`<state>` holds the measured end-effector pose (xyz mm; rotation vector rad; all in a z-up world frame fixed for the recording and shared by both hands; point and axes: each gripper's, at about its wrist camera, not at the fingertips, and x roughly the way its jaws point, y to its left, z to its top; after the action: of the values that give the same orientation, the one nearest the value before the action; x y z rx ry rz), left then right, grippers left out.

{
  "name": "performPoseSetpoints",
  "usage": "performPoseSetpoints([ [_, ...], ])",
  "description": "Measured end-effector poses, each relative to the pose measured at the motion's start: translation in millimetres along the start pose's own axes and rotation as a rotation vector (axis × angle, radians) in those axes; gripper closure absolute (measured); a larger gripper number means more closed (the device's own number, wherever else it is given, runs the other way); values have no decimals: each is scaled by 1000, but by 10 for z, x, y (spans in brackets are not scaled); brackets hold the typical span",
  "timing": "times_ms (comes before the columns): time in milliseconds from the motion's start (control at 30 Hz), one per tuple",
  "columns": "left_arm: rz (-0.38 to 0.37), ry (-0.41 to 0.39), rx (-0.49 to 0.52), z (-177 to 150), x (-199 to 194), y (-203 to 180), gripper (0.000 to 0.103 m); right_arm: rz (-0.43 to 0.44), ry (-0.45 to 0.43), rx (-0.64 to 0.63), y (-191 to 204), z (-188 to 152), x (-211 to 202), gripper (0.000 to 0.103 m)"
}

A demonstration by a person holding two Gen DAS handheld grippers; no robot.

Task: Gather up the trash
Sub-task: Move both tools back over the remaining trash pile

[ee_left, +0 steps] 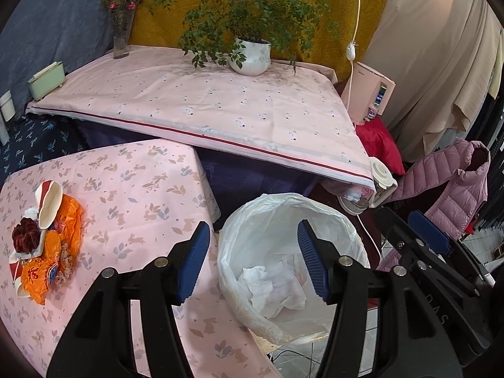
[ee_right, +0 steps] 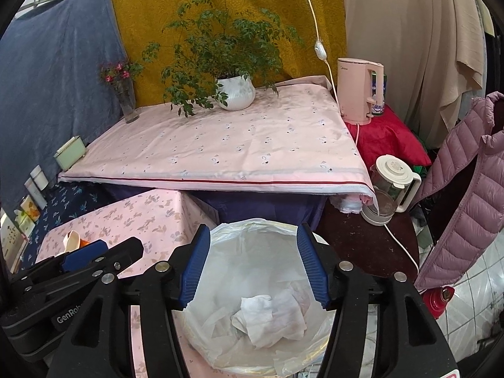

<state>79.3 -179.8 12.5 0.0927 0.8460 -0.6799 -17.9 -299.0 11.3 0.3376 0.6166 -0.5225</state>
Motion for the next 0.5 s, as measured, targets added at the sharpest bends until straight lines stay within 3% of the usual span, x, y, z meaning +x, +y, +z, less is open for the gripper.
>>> performPoseSetpoints([
  [500,43,-39,-89,-5,-193,521,39,36,12,-57,443,-17,23,45],
])
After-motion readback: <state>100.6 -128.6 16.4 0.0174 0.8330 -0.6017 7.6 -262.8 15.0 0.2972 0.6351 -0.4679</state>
